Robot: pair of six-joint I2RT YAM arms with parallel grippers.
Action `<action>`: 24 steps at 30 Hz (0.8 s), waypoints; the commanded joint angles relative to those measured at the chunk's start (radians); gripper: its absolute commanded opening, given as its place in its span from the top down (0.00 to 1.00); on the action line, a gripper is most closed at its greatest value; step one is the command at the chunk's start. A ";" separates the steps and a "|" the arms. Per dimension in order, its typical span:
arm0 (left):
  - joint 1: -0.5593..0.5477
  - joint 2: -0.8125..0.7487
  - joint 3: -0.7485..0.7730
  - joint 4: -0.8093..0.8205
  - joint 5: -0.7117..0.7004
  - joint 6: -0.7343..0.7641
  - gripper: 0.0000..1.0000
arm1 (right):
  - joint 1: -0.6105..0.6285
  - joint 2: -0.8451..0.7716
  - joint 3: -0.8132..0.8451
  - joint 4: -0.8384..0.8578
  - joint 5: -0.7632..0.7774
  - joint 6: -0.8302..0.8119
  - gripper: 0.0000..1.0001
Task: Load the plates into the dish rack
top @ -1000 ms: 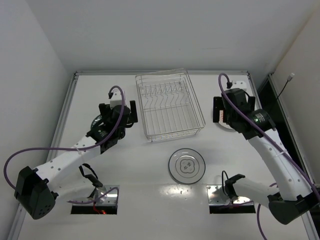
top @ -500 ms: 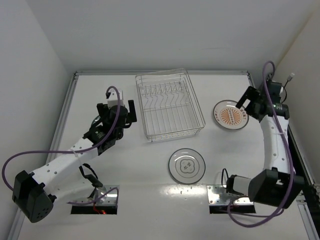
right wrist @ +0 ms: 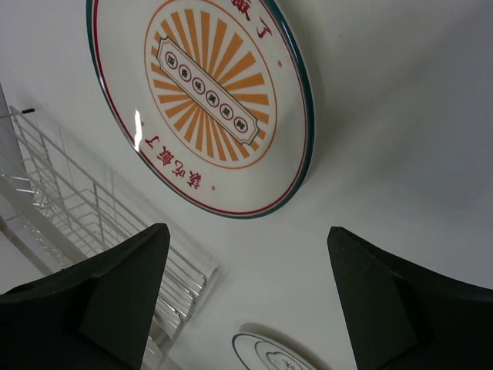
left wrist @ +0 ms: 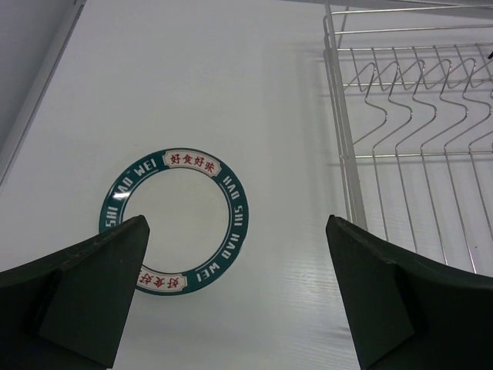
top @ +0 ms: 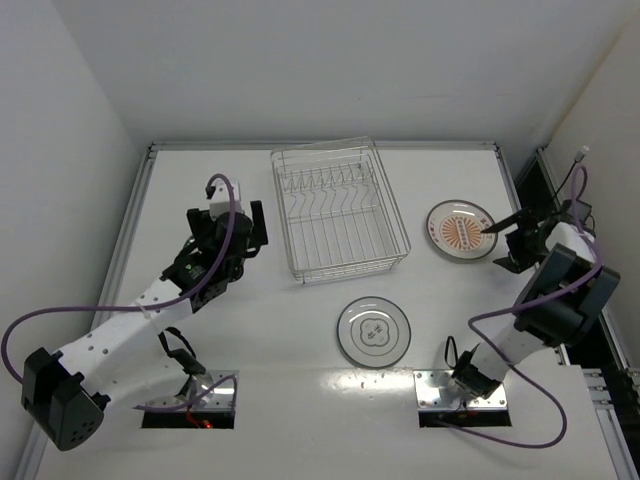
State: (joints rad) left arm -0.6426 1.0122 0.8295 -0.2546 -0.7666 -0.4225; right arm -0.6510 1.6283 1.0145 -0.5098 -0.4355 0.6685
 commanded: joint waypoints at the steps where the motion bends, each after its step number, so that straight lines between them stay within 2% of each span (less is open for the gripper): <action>1: -0.006 -0.027 0.040 0.002 -0.048 0.002 0.00 | -0.012 0.063 0.088 0.022 -0.057 -0.009 0.20; 4: -0.006 -0.027 0.040 -0.020 -0.062 0.002 0.00 | -0.021 0.137 0.107 0.022 -0.057 -0.020 0.22; 6: -0.006 -0.027 0.040 -0.020 -0.072 0.002 0.00 | -0.021 0.194 0.117 0.031 -0.057 -0.030 0.29; 14: -0.006 -0.027 0.040 -0.020 -0.062 0.013 0.00 | -0.002 0.381 0.240 0.010 -0.105 -0.079 0.39; 18: -0.006 -0.027 0.040 -0.029 -0.071 0.013 0.00 | 0.017 0.450 0.312 -0.001 -0.135 -0.109 0.52; 21: -0.006 -0.027 0.040 -0.029 -0.071 0.013 0.00 | 0.027 0.470 0.331 -0.001 -0.147 -0.109 0.58; 24: -0.006 -0.027 0.040 -0.029 -0.080 0.013 0.00 | 0.027 0.496 0.331 0.019 -0.183 -0.109 0.80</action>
State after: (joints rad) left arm -0.6426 1.0012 0.8295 -0.2943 -0.8238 -0.4217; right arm -0.6323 2.1040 1.3121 -0.5152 -0.5526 0.5755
